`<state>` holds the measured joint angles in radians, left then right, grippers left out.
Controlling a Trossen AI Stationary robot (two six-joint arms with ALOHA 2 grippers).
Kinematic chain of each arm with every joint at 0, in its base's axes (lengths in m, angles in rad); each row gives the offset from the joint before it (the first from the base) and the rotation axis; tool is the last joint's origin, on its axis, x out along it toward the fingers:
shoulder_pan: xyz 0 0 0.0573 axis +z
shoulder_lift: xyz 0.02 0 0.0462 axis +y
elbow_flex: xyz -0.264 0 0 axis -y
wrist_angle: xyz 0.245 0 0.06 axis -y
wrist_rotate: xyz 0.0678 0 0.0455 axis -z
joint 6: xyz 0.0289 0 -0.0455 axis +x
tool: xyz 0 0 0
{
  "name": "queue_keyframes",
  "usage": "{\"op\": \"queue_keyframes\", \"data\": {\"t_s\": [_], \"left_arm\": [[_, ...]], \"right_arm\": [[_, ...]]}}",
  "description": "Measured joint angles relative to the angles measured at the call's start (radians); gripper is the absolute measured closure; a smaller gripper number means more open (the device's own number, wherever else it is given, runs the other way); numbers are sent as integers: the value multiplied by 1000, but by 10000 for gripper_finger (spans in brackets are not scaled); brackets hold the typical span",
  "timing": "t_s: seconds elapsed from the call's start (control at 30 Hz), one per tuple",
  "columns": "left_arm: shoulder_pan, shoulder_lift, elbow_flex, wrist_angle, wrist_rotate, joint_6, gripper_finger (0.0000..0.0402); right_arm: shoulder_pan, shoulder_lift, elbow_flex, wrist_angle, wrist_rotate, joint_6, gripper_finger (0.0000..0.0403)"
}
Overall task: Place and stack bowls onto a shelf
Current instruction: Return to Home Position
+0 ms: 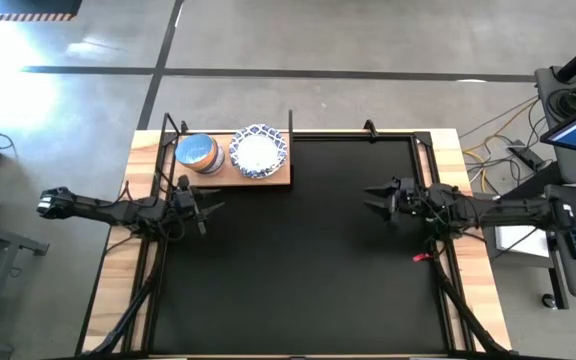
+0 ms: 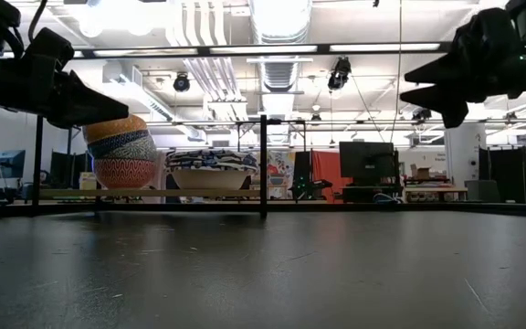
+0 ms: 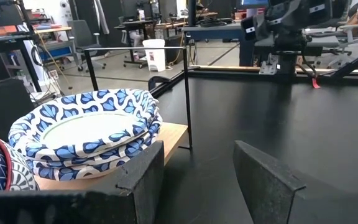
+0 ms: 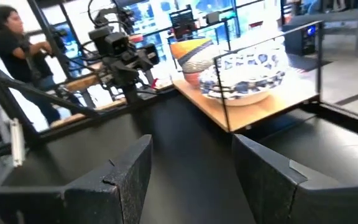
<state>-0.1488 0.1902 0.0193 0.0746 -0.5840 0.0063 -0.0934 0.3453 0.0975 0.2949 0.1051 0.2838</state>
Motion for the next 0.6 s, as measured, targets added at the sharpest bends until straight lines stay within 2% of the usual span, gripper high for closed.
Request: {"op": "queue_keyframes", "data": {"t_s": [0.23, 0.6], "left_arm": [[0, 0, 0, 0, 0, 0, 225], [0, 0, 0, -2, 0, 0, 225]], "right_arm": [[-17, -156, 0, -145, -1, -141, 193], [-71, -326, -2, -241, -1, -212, 193]]}}
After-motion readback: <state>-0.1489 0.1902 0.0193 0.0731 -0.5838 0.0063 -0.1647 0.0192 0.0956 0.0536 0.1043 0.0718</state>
